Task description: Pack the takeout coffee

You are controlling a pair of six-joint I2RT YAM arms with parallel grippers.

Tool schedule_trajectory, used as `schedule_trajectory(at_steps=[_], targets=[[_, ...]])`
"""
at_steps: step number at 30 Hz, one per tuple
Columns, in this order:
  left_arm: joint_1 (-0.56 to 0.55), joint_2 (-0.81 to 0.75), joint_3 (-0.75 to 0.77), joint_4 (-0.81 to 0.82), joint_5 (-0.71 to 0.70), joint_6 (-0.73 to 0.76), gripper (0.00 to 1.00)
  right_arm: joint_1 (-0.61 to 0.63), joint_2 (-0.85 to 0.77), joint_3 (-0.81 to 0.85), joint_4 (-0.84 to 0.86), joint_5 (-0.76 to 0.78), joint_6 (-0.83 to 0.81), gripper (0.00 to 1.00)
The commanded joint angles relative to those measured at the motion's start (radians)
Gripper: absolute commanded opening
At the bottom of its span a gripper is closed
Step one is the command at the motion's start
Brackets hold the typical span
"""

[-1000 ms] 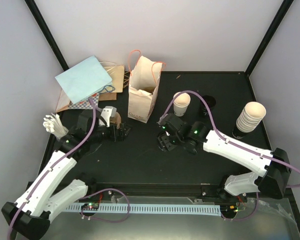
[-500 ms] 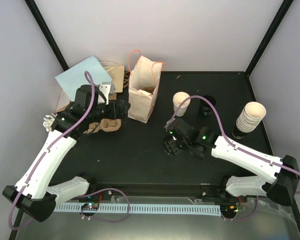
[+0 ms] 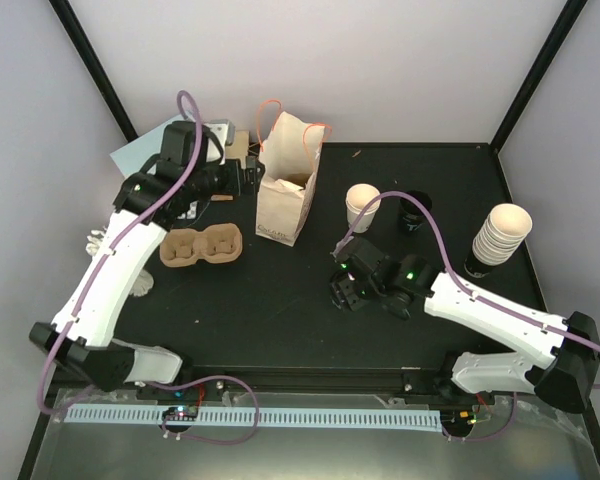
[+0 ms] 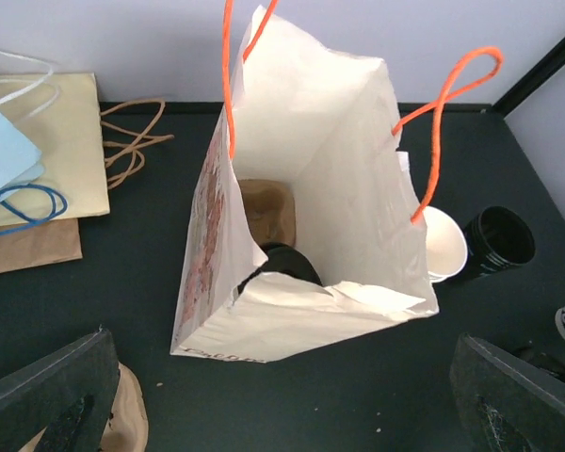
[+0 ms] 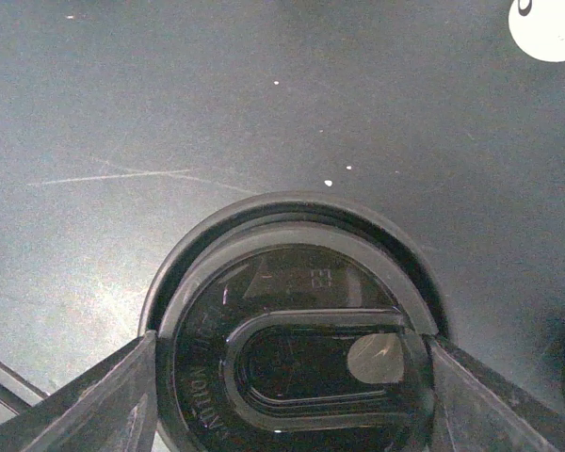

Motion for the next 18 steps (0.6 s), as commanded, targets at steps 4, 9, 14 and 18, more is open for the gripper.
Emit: schedule_trajectory(at_steps=[4,9,14,18], targets=[[0.006,0.134,0.174,-0.121,-0.040,0.034,0.99,-0.010,-0.047,0.007,0.002,0.070,0.044,0.72],[0.006,0.184,0.229,-0.144,-0.066,0.045,0.99,-0.011,-0.056,-0.005,0.008,0.079,0.055,0.72],[0.006,0.222,0.261,-0.160,-0.090,0.055,0.99,-0.011,-0.052,-0.014,0.022,0.081,0.062,0.71],[0.003,0.269,0.314,-0.186,-0.079,0.047,0.91,-0.012,-0.039,-0.012,0.030,0.072,0.063,0.72]])
